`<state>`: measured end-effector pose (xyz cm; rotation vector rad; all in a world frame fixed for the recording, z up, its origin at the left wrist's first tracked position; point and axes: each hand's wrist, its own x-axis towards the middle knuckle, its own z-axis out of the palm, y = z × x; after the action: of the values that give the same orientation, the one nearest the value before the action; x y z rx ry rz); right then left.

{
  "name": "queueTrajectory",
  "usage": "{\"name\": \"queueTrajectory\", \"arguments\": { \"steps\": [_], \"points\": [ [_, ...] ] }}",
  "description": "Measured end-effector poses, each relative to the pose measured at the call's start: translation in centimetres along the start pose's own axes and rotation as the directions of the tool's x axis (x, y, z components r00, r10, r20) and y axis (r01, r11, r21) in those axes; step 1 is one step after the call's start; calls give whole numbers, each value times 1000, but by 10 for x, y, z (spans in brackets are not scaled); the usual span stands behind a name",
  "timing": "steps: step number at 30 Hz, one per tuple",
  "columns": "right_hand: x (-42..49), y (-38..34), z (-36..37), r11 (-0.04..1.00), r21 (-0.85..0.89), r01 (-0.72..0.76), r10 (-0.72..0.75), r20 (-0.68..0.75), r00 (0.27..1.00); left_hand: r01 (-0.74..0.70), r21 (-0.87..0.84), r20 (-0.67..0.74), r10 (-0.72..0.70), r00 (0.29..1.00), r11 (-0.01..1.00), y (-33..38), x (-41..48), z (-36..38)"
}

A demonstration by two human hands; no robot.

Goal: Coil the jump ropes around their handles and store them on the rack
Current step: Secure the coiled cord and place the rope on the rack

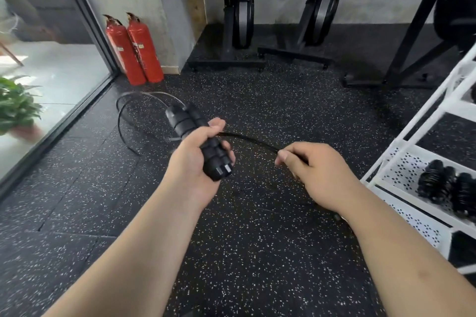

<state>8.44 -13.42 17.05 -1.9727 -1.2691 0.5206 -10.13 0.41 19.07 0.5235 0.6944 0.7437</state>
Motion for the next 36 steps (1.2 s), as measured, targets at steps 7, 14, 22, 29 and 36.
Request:
{"name": "queueTrajectory", "arguments": {
  "steps": [7, 14, 22, 29, 36],
  "points": [
    [5, -2, 16, 999, -2, 41, -41, -16, 999, 214, 169, 276, -255, 927, 962, -47, -22, 16],
    [2, 0, 1, 998, 46, -34, 31, 57, 998, 76, 55, 172, -85, 982, 996, -8, -8, 9],
    [4, -2, 7, 999, 40, 13, -11, -43, 999, 147, 2, 183, -144, 972, 989, -21, -16, 11],
    [5, -5, 9, 1000, 7, 1, -1, 15, 1000, 211, 89, 212, -226, 951, 973, -33, -16, 18],
    [3, 3, -4, 996, 72, -47, 46, 13, 999, 14, -82, 77, -8, 997, 997, 12, 0, -1]
  ]
}}
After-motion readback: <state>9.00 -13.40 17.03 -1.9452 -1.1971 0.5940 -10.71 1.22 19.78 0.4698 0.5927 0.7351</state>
